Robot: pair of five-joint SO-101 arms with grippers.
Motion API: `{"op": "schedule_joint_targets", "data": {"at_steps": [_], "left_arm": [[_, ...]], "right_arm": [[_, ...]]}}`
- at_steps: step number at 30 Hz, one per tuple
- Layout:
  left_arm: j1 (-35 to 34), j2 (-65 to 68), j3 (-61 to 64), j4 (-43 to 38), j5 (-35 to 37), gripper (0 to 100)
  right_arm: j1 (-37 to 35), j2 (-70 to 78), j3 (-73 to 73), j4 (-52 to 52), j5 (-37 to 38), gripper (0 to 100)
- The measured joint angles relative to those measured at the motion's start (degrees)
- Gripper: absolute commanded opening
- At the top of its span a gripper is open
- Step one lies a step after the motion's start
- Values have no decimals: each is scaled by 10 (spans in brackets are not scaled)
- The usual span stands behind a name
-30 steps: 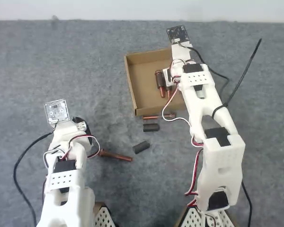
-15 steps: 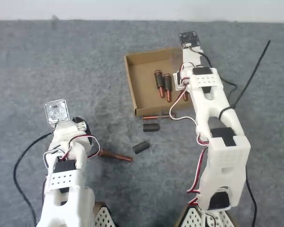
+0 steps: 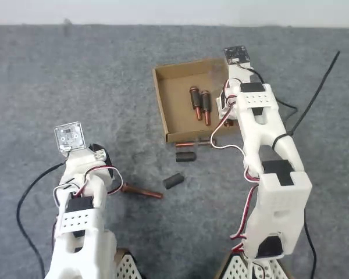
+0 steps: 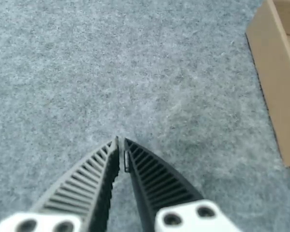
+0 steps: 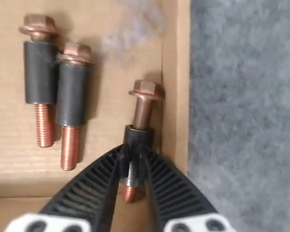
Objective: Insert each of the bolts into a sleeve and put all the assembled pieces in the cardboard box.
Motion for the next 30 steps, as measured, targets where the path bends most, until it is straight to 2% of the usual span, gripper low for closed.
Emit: {"op": "schedule_joint_targets", "data": {"at_steps": [9,16,26,30], "left_arm": [[0,0,0,0,0,12],[0,0,0,0,0,12],[0,0,0,0,0,12],[0,0,0,0,0,12]], "right_arm": [[-40,-121,163,2,-25,7],[-84,-204,267,-8,-76,7],[-92,-287,298,-4,-77,10],[-94,-353,298,30,-77,10]]}}
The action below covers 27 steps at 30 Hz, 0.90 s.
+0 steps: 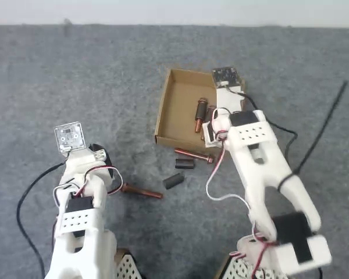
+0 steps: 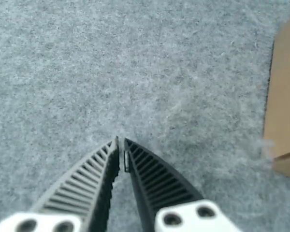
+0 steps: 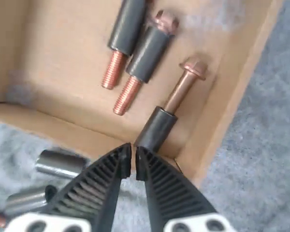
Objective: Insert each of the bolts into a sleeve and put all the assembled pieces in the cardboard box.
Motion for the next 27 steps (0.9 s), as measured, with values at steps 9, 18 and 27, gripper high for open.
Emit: {"op": "schedule_joint_targets", "data": {"at_steps": [9,18,27], "left_arm": [[0,0,0,0,0,12],[0,0,0,0,0,12],[0,0,0,0,0,12]], "right_arm": [[-95,-120,0,131,92,170],[-174,-136,37,166,226,177],[-202,-137,103,78,323,177]]}}
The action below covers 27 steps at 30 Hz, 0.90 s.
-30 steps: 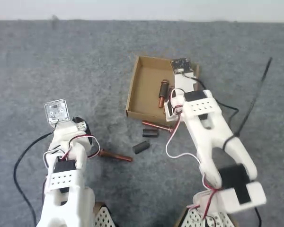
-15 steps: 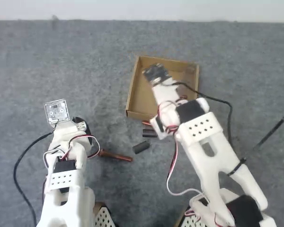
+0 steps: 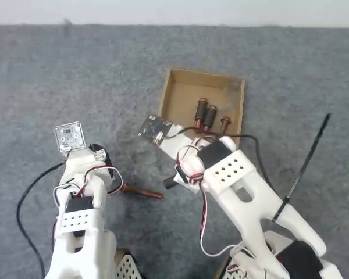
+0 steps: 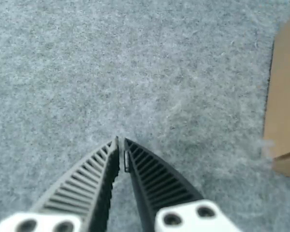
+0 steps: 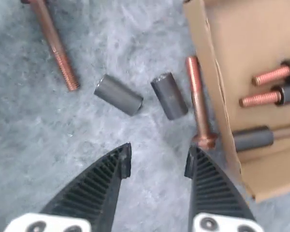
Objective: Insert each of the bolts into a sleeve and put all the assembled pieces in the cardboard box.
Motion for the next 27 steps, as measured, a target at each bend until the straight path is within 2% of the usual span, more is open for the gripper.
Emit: {"op": "schedule_joint_targets", "data": {"at_steps": [9,16,27], "left_arm": [[0,0,0,0,0,12],[0,0,0,0,0,12],[0,0,0,0,0,12]], "right_arm": [[0,0,70,-94,82,177],[0,0,81,-113,146,177],[-50,3,81,-138,159,177]]}}
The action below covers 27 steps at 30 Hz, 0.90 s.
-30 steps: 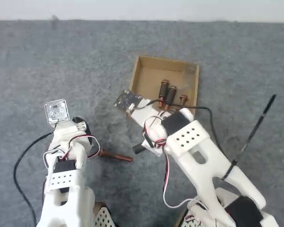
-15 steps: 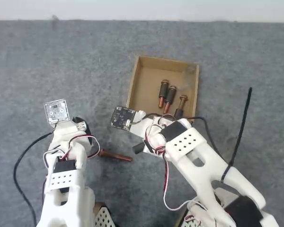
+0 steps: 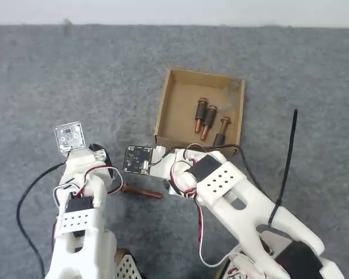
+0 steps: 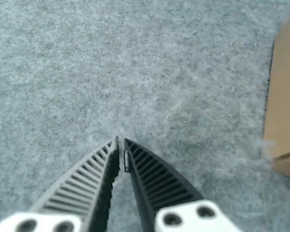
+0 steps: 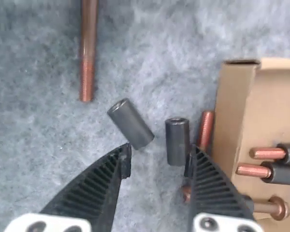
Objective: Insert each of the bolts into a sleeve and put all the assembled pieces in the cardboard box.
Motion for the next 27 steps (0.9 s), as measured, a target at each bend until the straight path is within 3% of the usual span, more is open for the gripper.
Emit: {"op": "schedule_joint_targets", "data": {"at_steps": [17,22,27], "left_arm": [[0,0,0,0,0,12],[0,0,0,0,0,12],[0,0,0,0,0,12]], "right_arm": [[38,66,0,-48,45,172],[39,103,0,-85,47,102],[42,145,-17,-105,48,138]]}}
